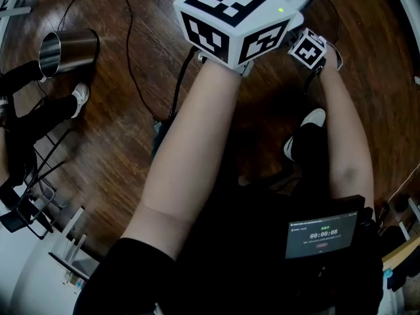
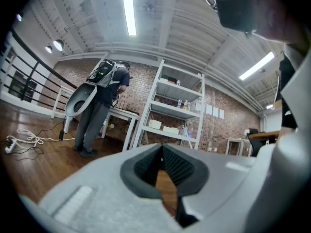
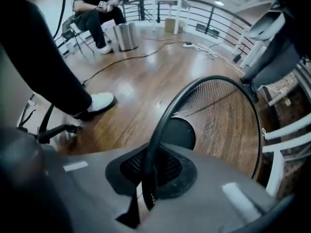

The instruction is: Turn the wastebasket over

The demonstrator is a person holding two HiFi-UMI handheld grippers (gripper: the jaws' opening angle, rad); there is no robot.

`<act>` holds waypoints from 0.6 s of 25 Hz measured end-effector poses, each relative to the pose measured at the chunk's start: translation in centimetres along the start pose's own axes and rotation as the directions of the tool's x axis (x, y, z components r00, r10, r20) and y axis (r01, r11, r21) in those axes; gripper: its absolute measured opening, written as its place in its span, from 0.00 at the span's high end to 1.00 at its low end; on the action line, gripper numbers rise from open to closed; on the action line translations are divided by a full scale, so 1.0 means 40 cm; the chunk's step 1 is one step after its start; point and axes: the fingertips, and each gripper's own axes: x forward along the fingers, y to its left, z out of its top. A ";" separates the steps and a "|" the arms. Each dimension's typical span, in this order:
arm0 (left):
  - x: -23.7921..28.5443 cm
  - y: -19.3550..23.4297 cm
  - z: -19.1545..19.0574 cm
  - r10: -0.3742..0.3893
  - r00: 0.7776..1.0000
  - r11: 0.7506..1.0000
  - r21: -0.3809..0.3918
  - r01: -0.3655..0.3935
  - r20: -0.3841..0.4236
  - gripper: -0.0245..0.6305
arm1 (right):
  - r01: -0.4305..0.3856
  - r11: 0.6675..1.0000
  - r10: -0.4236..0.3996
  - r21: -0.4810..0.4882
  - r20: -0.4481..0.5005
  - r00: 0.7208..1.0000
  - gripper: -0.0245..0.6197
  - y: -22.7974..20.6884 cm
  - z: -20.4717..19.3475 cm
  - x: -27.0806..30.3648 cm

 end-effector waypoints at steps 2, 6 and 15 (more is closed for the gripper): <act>0.000 -0.001 0.000 -0.003 1.000 1.000 -0.003 0.003 0.000 0.96 | -0.023 0.994 0.017 -0.104 -0.062 0.998 0.94 0.040 0.006 0.018; 0.001 -0.002 0.004 -0.006 1.000 1.000 -0.006 0.006 0.003 0.96 | -0.055 0.979 0.025 -0.195 -0.155 0.988 0.94 0.082 -0.015 0.047; -0.001 0.004 0.009 -0.001 1.000 1.000 -0.013 0.001 0.010 0.96 | -0.050 0.987 0.038 -0.155 -0.080 0.996 0.85 0.078 0.010 0.011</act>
